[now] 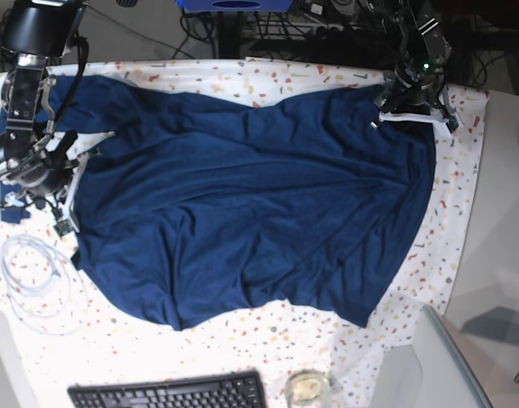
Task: Layout the t-shirt on the table in an organized manner, then fold the t-shirt properly
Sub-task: 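Hold the shirt edge with both grippers and adjust the left gripper's grip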
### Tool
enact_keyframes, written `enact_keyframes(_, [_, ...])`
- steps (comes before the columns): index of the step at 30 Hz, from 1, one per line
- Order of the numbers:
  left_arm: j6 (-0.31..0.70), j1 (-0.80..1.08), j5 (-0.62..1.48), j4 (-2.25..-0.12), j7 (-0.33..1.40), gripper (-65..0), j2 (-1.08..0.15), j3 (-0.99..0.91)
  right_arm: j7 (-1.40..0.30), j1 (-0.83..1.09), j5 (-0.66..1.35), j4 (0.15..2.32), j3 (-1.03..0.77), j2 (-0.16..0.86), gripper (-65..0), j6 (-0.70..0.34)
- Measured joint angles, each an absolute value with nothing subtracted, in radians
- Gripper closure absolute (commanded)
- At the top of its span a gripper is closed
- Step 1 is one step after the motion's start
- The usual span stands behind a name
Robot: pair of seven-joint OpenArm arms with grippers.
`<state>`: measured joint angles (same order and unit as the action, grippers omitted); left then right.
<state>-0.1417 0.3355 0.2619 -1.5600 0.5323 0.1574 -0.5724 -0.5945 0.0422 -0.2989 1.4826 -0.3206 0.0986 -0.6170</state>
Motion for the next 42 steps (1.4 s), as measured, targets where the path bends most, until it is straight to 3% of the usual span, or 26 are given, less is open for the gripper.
enact_keyframes(2, [-0.142, 0.336, 0.262, -1.56, 0.532, -23.0, 0.157, -0.572, -0.595, 0.042, -0.299, 1.483, -0.321, 0.098, -4.4, -0.617])
enact_keyframes(7, [-0.142, 0.341, 0.262, -1.563, 0.532, -7.6, 0.157, -0.572, -0.595, 0.042, -0.299, 1.483, -0.321, 0.098, -4.4, -0.617])
enact_keyframes(12, [-0.142, 0.347, 0.262, -1.564, 0.532, -6.3, 0.157, -0.573, -0.595, 0.042, -0.299, 1.483, -0.321, 0.099, -4.4, -0.617])
enact_keyframes(22, [-0.142, 0.384, 0.262, -1.631, 0.532, -8.2, 0.157, -0.573, -0.595, 0.042, -0.299, 1.483, -0.321, 0.098, -4.4, -0.617])
enact_keyframes(25, [-0.142, 0.385, 0.263, -1.631, 0.532, -20.9, 0.158, -0.572, -0.595, 0.042, -0.299, 1.483, -0.321, 0.098, -4.4, -0.617])
enact_keyframes(28, [-0.142, 0.386, 0.263, -1.631, 0.533, -28.5, 0.158, -0.572, -0.595, 0.042, -0.299, 1.483, -0.321, 0.098, -4.4, -0.617])
enact_keyframes(38, [-0.142, 0.383, 0.262, -1.642, 0.535, -27.5, 0.158, -0.567, -0.595, 0.042, -0.299, 1.483, -0.321, 0.098, -4.4, -0.617])
enact_keyframes(42, [-0.172, 0.387, 0.266, -1.678, 0.535, -27.5, 0.159, -0.481, -0.595, 0.042, -0.299, 1.483, -0.321, 0.098, -4.4, -0.617])
